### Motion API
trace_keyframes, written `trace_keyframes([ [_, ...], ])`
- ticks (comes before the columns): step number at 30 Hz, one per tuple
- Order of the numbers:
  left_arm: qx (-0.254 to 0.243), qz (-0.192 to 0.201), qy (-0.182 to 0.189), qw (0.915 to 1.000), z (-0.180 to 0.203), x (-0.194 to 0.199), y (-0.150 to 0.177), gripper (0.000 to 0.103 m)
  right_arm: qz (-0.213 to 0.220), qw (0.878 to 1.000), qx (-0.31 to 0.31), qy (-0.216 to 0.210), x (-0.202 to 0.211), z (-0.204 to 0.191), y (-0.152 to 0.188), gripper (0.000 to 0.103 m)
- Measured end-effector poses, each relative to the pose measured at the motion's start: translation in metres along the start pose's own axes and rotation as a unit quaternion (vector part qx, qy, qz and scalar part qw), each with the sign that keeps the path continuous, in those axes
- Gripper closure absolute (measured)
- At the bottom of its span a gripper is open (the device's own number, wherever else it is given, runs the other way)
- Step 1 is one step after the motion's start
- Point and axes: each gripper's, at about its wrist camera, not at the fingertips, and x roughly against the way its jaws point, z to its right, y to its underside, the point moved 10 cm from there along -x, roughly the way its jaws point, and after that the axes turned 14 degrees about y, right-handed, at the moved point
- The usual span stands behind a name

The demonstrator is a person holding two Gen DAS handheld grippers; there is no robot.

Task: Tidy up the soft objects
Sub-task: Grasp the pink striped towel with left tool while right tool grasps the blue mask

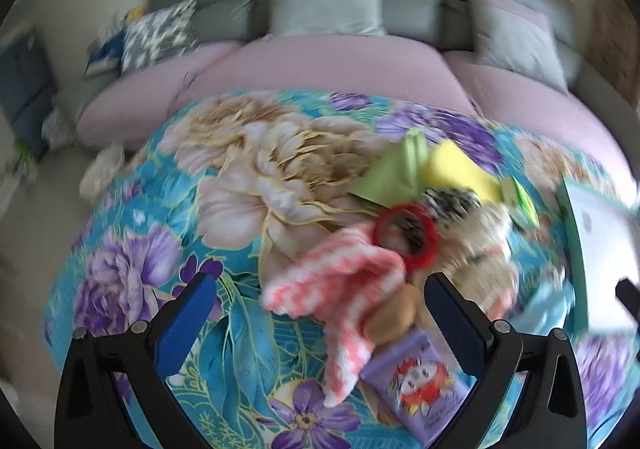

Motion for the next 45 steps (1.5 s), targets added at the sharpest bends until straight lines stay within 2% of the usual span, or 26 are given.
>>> trace_keyframes([
  [1, 0.004, -0.005, -0.015, 0.9999, -0.003, 0.003, -0.003, 0.000, 0.001, 1.000, 0.004, -0.001, -0.001, -0.003, -0.003, 0.000],
  [3, 0.030, -0.007, -0.007, 0.9995, -0.009, -0.008, -0.003, 0.000, -0.002, 1.000, 0.010, -0.004, -0.006, -0.011, -0.007, 0.000],
  [11, 0.052, -0.037, 0.031, 0.9974, -0.004, -0.059, 0.010, 0.000, -0.031, 0.999, 0.035, -0.010, -0.035, -0.035, 0.013, 0.000],
  [16, 0.088, -0.052, 0.042, 0.9939, -0.015, -0.073, 0.025, 0.013, -0.043, 0.998, 0.048, -0.010, -0.047, -0.042, 0.026, 0.000],
  [20, 0.086, -0.043, 0.066, 0.9931, -0.010, -0.069, 0.027, 0.021, -0.050, 0.997, 0.055, -0.018, -0.051, -0.046, 0.034, 0.000],
  [22, 0.096, -0.039, 0.088, 0.9908, -0.009, -0.065, 0.030, 0.030, -0.054, 0.997, 0.058, -0.020, -0.052, -0.047, 0.039, 0.000],
  [24, 0.103, -0.034, 0.098, 0.9893, -0.011, -0.064, 0.032, 0.034, -0.059, 0.996, 0.059, -0.019, -0.054, -0.046, 0.042, 0.000],
  [27, 0.104, -0.037, 0.090, 0.9898, -0.016, -0.068, 0.034, 0.035, -0.062, 0.996, 0.060, -0.023, -0.055, -0.048, 0.045, 0.000],
  [34, 0.101, -0.037, 0.099, 0.9893, -0.011, -0.078, 0.033, 0.036, -0.074, 0.994, 0.072, -0.038, -0.060, -0.058, 0.054, 0.000],
  [39, 0.089, -0.038, 0.110, 0.9892, -0.003, -0.080, 0.030, 0.050, -0.077, 0.992, 0.092, -0.046, -0.061, -0.070, 0.061, 0.000],
  [45, 0.078, -0.031, 0.132, 0.9877, 0.007, -0.078, 0.027, 0.076, -0.078, 0.990, 0.101, -0.053, -0.062, -0.077, 0.065, 0.000],
])
